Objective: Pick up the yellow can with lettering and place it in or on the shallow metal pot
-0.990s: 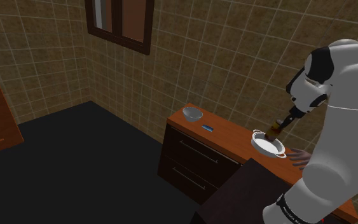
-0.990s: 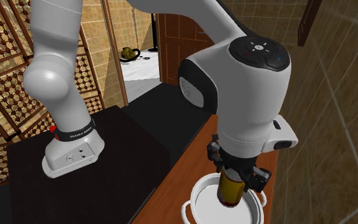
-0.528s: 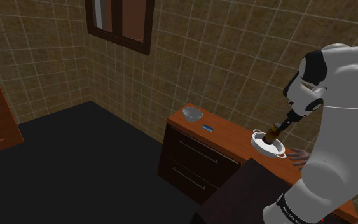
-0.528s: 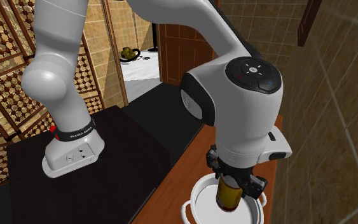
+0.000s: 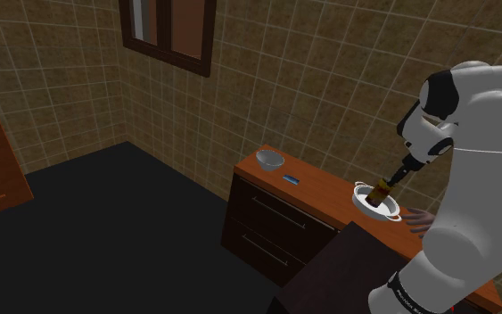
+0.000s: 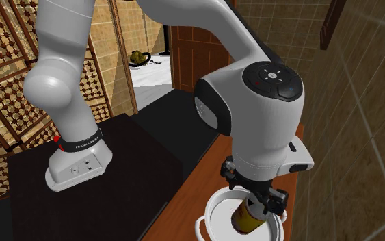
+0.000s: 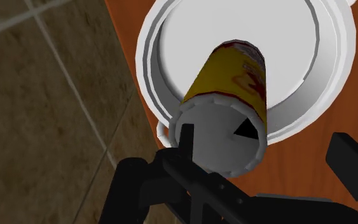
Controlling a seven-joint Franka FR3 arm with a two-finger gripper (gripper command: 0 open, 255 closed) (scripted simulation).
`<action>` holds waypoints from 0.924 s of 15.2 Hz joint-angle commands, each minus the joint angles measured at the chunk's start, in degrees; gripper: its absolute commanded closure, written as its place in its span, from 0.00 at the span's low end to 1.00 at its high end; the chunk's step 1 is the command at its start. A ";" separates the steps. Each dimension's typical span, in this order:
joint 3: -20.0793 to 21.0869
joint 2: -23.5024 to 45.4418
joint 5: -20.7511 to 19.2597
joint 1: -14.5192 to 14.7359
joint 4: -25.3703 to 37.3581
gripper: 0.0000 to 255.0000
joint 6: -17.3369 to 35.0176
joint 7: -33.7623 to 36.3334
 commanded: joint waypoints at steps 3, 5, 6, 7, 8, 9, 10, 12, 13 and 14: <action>-1.47 -1.57 -1.87 0.94 -0.09 0.00 -0.88 1.07; -4.39 -4.66 -5.66 2.89 0.01 0.00 -2.73 3.31; -5.52 -5.88 -7.18 3.66 0.14 0.00 -3.48 4.22; -5.53 -5.88 -7.17 3.66 0.14 0.00 -3.49 4.21; -5.53 -5.88 -7.18 3.66 0.14 0.00 -3.49 4.21; -5.52 -5.88 -7.18 3.66 0.14 0.00 -3.48 4.21; -5.52 -5.88 -7.18 3.66 0.14 0.00 -3.49 4.21; -5.52 -5.88 -7.18 3.66 0.14 0.00 -3.49 4.22; -5.52 -5.88 -7.18 3.66 0.14 0.00 -3.49 4.22; -5.52 -5.88 -7.18 3.66 0.14 0.00 -3.49 4.22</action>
